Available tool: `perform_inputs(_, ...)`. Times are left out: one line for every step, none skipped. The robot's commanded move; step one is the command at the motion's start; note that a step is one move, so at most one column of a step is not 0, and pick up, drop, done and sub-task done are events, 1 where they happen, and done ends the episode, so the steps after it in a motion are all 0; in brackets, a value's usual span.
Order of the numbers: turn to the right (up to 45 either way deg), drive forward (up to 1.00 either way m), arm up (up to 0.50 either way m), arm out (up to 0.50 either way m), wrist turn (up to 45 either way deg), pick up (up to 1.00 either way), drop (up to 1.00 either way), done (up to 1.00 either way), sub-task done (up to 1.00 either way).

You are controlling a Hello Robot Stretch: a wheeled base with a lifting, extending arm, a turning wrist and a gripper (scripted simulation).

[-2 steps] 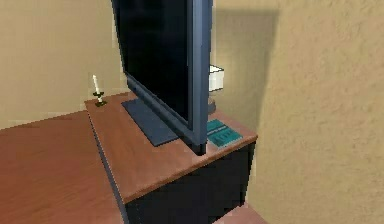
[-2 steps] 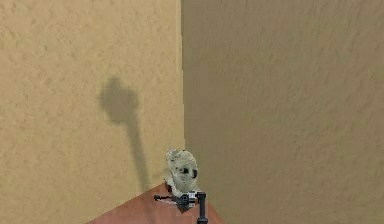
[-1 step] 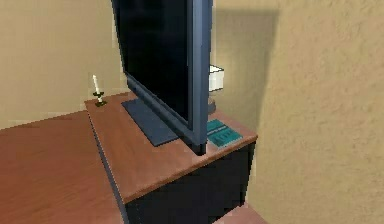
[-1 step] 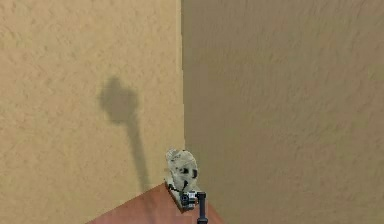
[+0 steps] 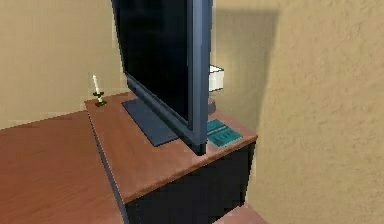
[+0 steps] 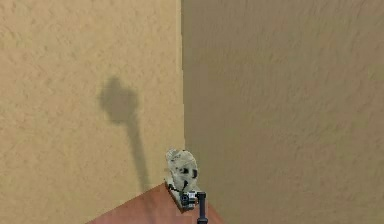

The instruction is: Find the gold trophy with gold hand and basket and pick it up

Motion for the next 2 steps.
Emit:
perform_inputs(0.0, 0.00, 0.10, 0.00, 0.0, 0.00, 0.00, 0.00, 0.00)
perform_inputs(0.0, 0.00, 0.00, 0.00, 0.0, 0.00, 0.00, 1.00, 0.00)
